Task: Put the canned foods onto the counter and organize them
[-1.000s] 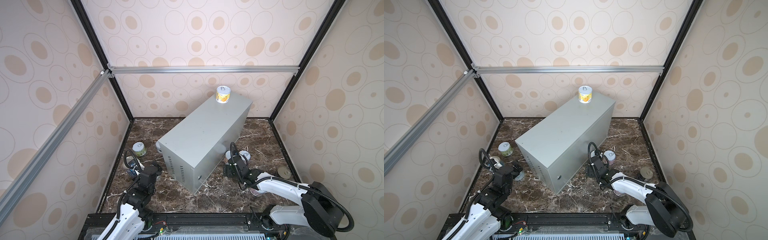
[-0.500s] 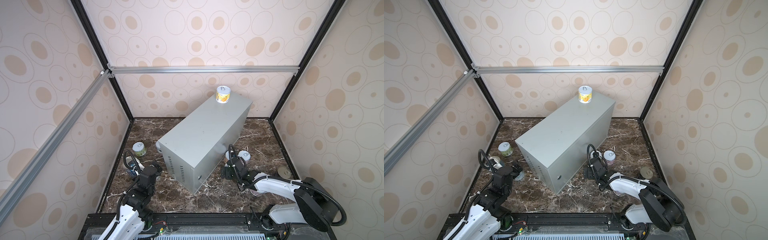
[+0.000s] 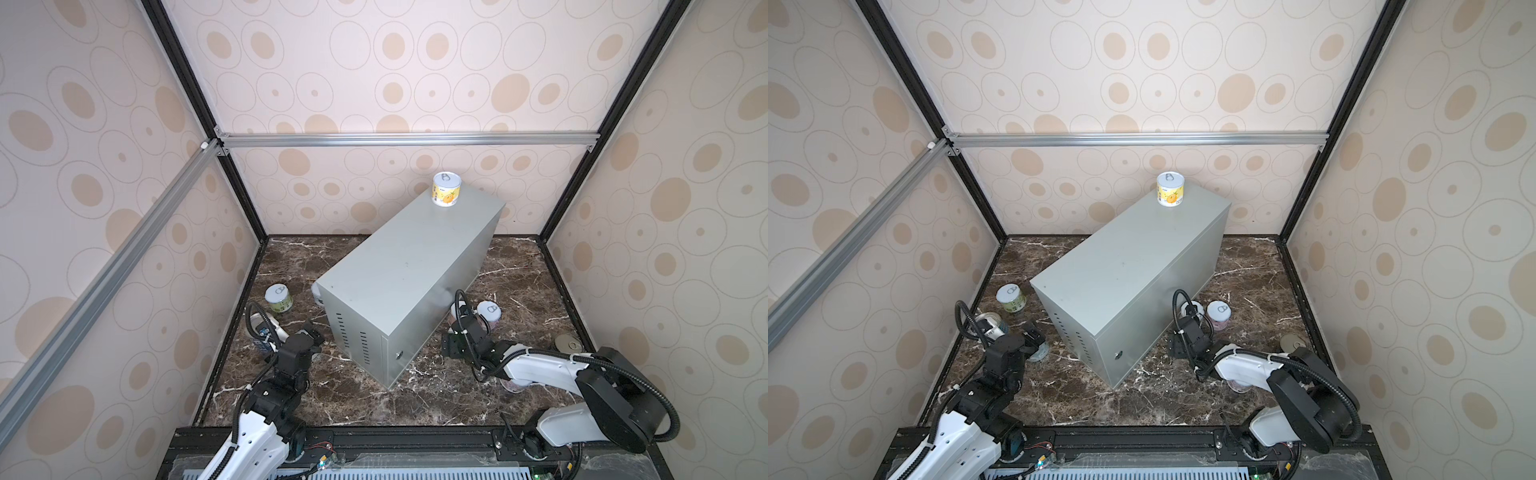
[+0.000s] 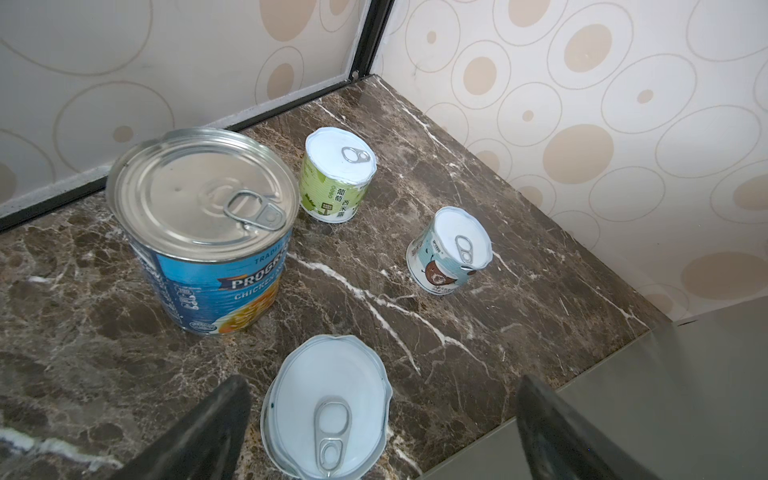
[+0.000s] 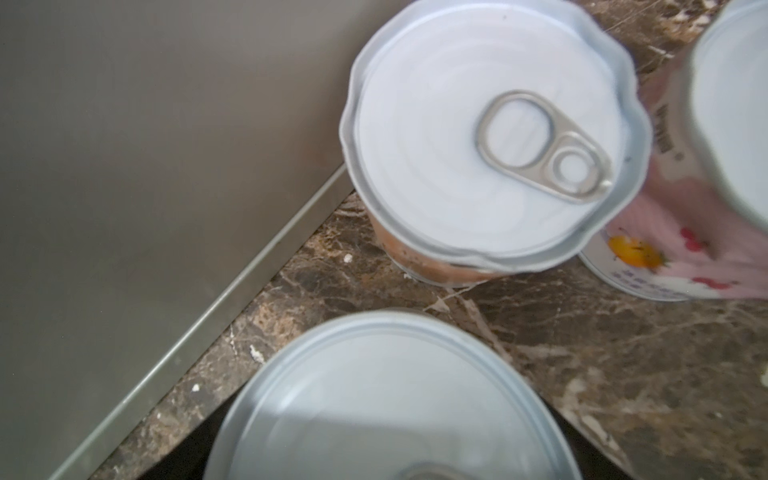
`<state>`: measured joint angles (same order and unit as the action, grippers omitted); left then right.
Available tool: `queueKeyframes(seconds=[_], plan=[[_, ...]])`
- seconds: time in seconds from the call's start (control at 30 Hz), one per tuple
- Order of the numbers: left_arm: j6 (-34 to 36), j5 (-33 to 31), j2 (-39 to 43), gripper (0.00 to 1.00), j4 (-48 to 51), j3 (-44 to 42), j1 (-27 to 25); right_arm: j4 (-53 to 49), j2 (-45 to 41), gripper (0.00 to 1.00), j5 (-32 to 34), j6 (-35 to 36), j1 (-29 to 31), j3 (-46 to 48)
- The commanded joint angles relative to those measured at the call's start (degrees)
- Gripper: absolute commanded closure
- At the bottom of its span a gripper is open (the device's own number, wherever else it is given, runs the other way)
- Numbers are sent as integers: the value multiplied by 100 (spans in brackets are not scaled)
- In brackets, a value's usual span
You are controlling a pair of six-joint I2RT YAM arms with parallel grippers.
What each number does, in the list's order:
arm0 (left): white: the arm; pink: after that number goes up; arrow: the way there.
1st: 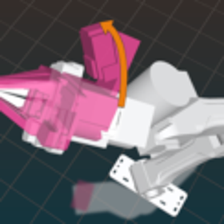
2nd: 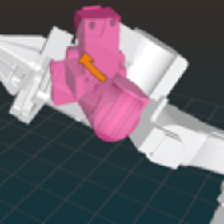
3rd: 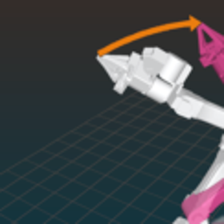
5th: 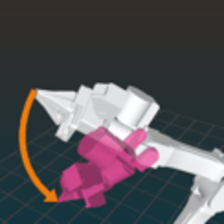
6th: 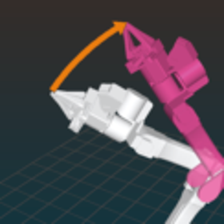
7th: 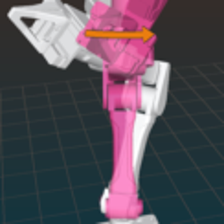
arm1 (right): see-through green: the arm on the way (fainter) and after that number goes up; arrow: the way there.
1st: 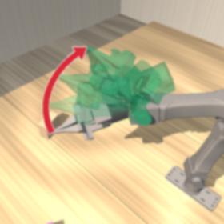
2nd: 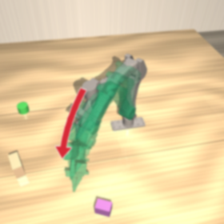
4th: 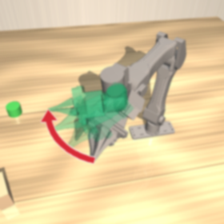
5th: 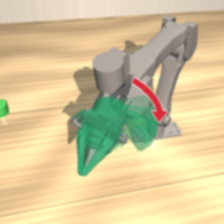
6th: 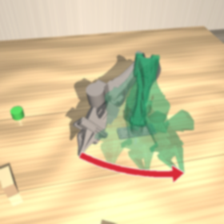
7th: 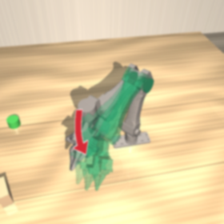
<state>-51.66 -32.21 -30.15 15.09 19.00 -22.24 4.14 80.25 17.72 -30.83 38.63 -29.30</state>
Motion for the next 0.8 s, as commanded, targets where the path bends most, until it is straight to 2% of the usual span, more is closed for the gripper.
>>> queueKeyframes(seconds=[0.0, 0.13, 0.27, 0.43, 0.67, 0.77], plan=[[2, -41, -13, 1, 3, -27, 14, 122, 53, 11, 76, -80, 39, 64], [-7, -20, 21, 1, 19, -28, 13, 91, 170, 7, 70, -55, 50, -14], [-17, -30, 88, 1, 87, -11, 17, 119, 219, 8, 142, -64, 48, -16], [-47, -21, 198, 0, 189, -12, 15, 124, 220, 15, 180, -72, 57, 16], [66, 145, 211, 1, 167, 72, 10, 49, 14, 32, 176, -66, 55, 56], [123, 225, 100, 0, 255, 195, 12, -119, -115, 33, 213, -81, 53, 20]])
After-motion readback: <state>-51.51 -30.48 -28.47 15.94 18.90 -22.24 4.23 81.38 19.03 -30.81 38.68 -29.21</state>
